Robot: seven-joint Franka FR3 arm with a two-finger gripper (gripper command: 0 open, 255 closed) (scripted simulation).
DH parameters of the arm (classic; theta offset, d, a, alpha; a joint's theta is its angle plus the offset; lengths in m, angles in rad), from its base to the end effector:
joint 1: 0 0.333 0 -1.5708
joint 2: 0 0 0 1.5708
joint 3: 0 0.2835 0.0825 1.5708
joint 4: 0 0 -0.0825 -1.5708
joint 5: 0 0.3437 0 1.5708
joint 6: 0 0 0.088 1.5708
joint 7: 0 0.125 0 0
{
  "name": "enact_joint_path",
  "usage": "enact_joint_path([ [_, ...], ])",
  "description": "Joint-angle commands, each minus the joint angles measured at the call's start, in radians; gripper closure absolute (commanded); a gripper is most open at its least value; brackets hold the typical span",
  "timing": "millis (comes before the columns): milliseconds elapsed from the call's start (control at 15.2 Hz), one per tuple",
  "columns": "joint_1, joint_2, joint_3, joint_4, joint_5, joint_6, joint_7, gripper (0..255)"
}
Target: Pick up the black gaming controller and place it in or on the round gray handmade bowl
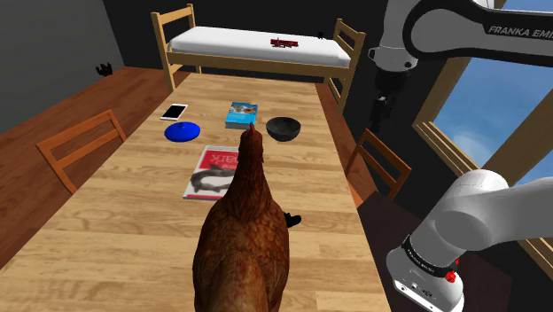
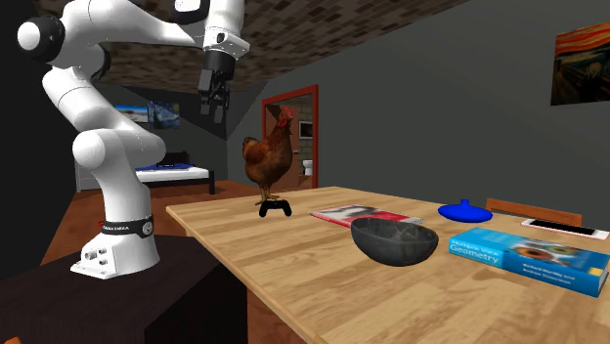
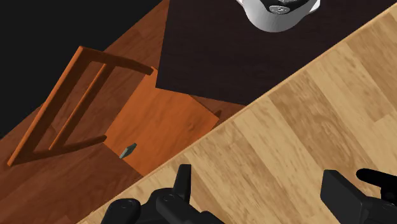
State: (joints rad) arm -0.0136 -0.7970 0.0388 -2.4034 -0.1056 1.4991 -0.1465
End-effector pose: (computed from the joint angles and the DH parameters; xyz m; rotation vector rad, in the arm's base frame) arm 0.2756 -0.0047 0.5276 3.0014 0.2356 -0.1753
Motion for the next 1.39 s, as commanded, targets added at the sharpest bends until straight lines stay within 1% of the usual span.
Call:
enact_joint_path([
  [0,0.000,0.000,0.000,0.000,0.000,0.000,0.000,0],
  [330,0.041,0.067,0.072,-0.059,0.067,0.107,0.073,0],
  [660,0.082,0.165,0.145,-0.090,0.126,0.222,0.143,0],
  [990,0.118,0.292,0.220,-0.093,0.172,0.341,0.211,0],
  [1320,0.146,0.443,0.293,-0.066,0.197,0.456,0.281,0],
])
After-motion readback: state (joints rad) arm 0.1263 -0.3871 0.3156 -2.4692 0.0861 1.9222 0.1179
